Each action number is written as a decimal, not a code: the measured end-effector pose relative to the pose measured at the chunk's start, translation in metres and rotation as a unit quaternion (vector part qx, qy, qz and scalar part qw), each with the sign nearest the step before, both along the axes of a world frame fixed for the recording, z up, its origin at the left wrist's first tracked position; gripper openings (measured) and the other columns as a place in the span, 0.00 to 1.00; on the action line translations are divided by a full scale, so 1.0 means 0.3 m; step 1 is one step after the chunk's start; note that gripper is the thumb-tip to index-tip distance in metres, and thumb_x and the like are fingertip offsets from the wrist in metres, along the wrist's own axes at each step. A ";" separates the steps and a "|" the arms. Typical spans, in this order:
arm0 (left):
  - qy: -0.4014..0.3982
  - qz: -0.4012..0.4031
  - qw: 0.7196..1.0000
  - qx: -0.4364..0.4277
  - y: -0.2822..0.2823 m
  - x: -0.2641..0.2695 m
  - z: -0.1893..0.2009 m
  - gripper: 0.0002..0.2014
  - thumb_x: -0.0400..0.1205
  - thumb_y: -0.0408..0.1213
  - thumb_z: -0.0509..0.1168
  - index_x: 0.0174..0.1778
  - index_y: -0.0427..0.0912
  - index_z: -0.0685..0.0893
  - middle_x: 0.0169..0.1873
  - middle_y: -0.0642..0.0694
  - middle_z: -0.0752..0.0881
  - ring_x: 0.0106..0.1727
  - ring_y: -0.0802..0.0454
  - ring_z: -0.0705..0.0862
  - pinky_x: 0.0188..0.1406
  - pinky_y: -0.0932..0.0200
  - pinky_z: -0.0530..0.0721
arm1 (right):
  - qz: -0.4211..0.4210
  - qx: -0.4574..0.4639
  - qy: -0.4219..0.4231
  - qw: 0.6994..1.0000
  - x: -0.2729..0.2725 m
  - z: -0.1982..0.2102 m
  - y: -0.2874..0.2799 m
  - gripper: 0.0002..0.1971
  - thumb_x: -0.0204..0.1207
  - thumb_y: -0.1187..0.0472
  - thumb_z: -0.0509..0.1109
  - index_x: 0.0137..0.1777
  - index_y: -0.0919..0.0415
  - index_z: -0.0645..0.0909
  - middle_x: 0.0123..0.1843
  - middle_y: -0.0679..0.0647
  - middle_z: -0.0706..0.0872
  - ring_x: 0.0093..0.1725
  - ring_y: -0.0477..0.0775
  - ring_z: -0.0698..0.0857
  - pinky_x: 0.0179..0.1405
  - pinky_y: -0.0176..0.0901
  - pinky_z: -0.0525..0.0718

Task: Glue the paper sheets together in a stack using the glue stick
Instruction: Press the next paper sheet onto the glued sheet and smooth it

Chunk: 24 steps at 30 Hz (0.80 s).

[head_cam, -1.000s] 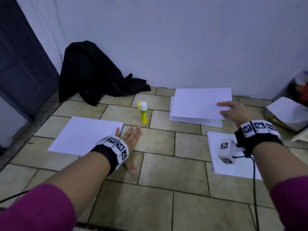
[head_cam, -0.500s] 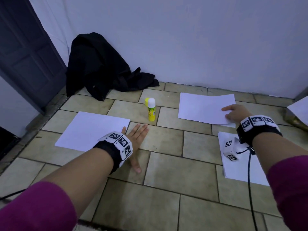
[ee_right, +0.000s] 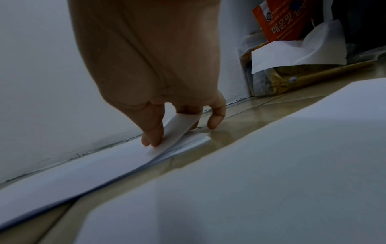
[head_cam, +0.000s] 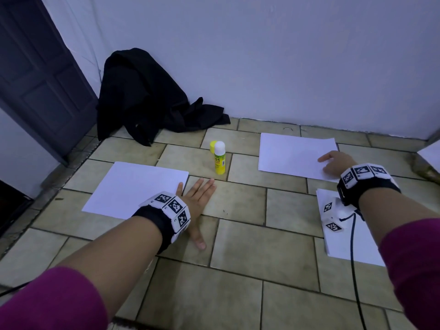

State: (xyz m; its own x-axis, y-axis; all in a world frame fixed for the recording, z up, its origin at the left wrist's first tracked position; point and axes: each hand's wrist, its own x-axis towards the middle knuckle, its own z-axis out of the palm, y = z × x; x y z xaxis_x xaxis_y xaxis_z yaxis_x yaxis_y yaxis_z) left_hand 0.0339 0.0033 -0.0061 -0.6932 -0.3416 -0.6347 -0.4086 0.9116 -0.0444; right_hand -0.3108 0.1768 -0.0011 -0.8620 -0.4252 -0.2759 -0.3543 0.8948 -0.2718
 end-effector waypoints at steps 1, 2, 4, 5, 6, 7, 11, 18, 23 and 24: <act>-0.001 0.000 1.000 0.000 -0.001 -0.001 -0.001 0.78 0.56 0.64 0.80 0.79 0.46 0.22 0.78 0.53 0.21 0.78 0.51 0.21 0.77 0.30 0.31 | -0.013 0.012 0.026 0.999 0.007 -0.010 -0.001 0.19 0.77 0.70 0.60 0.60 0.50 0.82 0.69 0.63 0.76 0.64 0.66 0.78 0.64 0.50 0.77; -0.001 0.000 1.000 0.001 -0.003 0.000 -0.002 0.78 0.56 0.64 0.80 0.79 0.46 0.22 0.78 0.53 0.21 0.78 0.51 0.21 0.77 0.30 0.31 | -0.023 0.035 0.052 0.998 0.019 -0.014 -0.003 0.18 0.77 0.69 0.61 0.58 0.48 0.82 0.67 0.64 0.75 0.64 0.68 0.77 0.64 0.52 0.75; 0.002 0.002 1.000 0.006 -0.007 0.000 -0.004 0.78 0.56 0.64 0.80 0.79 0.46 0.22 0.78 0.53 0.21 0.78 0.52 0.21 0.77 0.30 0.31 | -0.025 0.079 0.087 0.993 0.037 -0.013 -0.015 0.16 0.77 0.66 0.62 0.57 0.46 0.81 0.66 0.63 0.71 0.66 0.67 0.72 0.66 0.51 0.69; 0.006 0.003 1.000 0.009 -0.008 0.001 -0.004 0.78 0.56 0.64 0.80 0.79 0.46 0.22 0.78 0.54 0.21 0.78 0.52 0.21 0.77 0.30 0.31 | -0.023 0.093 0.088 0.992 0.041 -0.004 -0.020 0.15 0.78 0.63 0.62 0.58 0.45 0.81 0.68 0.63 0.70 0.69 0.67 0.70 0.67 0.50 0.66; 0.010 0.004 1.000 0.010 -0.008 0.002 -0.003 0.78 0.56 0.64 0.80 0.79 0.47 0.22 0.78 0.54 0.21 0.79 0.52 0.22 0.77 0.30 0.32 | -0.023 0.100 0.076 0.992 0.048 0.018 -0.025 0.15 0.79 0.60 0.62 0.62 0.44 0.80 0.71 0.62 0.69 0.72 0.66 0.67 0.69 0.50 0.65; 0.013 0.005 1.000 0.012 -0.007 0.004 -0.003 0.78 0.56 0.64 0.80 0.79 0.47 0.22 0.78 0.54 0.21 0.79 0.52 0.22 0.77 0.30 0.32 | -0.010 0.094 0.064 0.993 0.049 0.036 -0.029 0.16 0.81 0.55 0.61 0.68 0.45 0.78 0.74 0.63 0.68 0.74 0.66 0.66 0.71 0.50 0.63; 0.014 0.002 1.000 0.002 -0.003 0.016 -0.006 0.77 0.56 0.64 0.80 0.79 0.47 0.22 0.78 0.55 0.21 0.79 0.52 0.23 0.78 0.30 0.32 | 0.075 -0.019 -0.058 0.995 0.145 0.147 0.002 0.32 0.82 0.42 0.60 0.81 0.58 0.62 0.82 0.60 0.64 0.79 0.63 0.65 0.77 0.53 0.63; 0.003 -0.015 0.999 -0.052 0.008 0.009 -0.007 0.76 0.57 0.67 0.77 0.79 0.45 0.23 0.79 0.53 0.23 0.80 0.51 0.25 0.74 0.33 0.27 | 0.188 0.161 -0.141 0.959 0.467 0.129 0.250 0.68 0.63 0.30 0.72 0.82 0.65 0.27 0.83 0.60 0.26 0.82 0.61 0.29 0.80 0.66 0.43; -0.010 -0.015 0.998 -0.055 0.021 0.005 0.011 0.75 0.59 0.66 0.77 0.79 0.44 0.22 0.79 0.52 0.22 0.81 0.51 0.25 0.76 0.33 0.29 | 0.183 0.223 -0.124 0.950 0.542 0.037 0.317 0.76 0.57 0.28 0.75 0.77 0.69 0.20 0.78 0.62 0.18 0.79 0.62 0.23 0.78 0.71 0.41; -0.009 -0.014 0.999 -0.050 0.025 0.007 0.015 0.75 0.60 0.66 0.78 0.79 0.44 0.22 0.79 0.51 0.22 0.81 0.51 0.25 0.77 0.33 0.31 | 0.179 0.218 -0.127 0.951 0.545 0.032 0.322 0.77 0.56 0.28 0.76 0.77 0.69 0.19 0.78 0.62 0.18 0.79 0.62 0.22 0.78 0.71 0.40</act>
State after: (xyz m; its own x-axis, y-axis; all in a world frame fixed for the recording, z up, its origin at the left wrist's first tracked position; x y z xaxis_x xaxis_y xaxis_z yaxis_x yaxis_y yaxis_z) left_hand 0.0361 0.0110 -0.0015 -0.6917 -0.3855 -0.6107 -0.3822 0.9129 -0.1434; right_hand -0.1472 0.2734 0.0084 -0.5658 -0.4766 -0.6728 -0.6304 0.7760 -0.0196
